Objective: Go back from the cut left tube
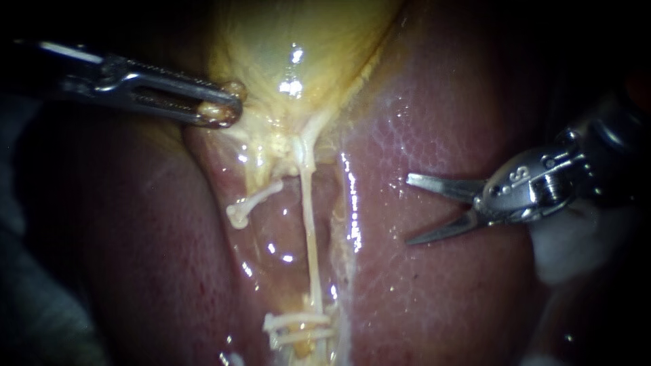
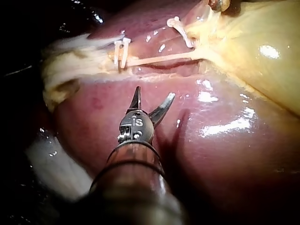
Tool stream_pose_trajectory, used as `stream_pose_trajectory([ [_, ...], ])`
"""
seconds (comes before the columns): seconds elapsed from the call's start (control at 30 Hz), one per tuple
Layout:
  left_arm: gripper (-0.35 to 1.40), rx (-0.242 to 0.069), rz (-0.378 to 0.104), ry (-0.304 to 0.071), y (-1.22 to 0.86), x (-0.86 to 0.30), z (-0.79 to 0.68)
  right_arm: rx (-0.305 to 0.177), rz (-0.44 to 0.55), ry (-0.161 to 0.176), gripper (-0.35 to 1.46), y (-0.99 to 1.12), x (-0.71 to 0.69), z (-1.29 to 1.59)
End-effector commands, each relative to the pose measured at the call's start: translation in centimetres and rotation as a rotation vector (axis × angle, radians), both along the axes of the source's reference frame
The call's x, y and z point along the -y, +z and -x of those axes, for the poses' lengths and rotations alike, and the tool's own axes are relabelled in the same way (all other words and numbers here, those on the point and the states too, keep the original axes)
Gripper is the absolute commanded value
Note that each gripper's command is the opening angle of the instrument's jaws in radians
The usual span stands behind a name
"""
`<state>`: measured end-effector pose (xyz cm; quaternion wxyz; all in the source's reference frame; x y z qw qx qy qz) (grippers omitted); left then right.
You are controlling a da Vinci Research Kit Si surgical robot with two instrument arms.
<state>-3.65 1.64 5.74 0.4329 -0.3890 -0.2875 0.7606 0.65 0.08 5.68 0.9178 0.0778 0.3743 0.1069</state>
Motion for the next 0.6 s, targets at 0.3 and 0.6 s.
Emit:
stream_pose_trajectory([
  [0.3, -0.35, 0.01, -0.004, 0.016, 0.2, 0.08, 0.23, -0.003, 0.001, -0.003, 1.43, 0.02, -0.01, 0.0],
  [0.6, -0.35, 0.013, 0.0, 0.022, 0.18, 0.07, 0.18, -0.035, -0.027, -0.028, 1.43, 0.03, 0.01, -0.04],
])
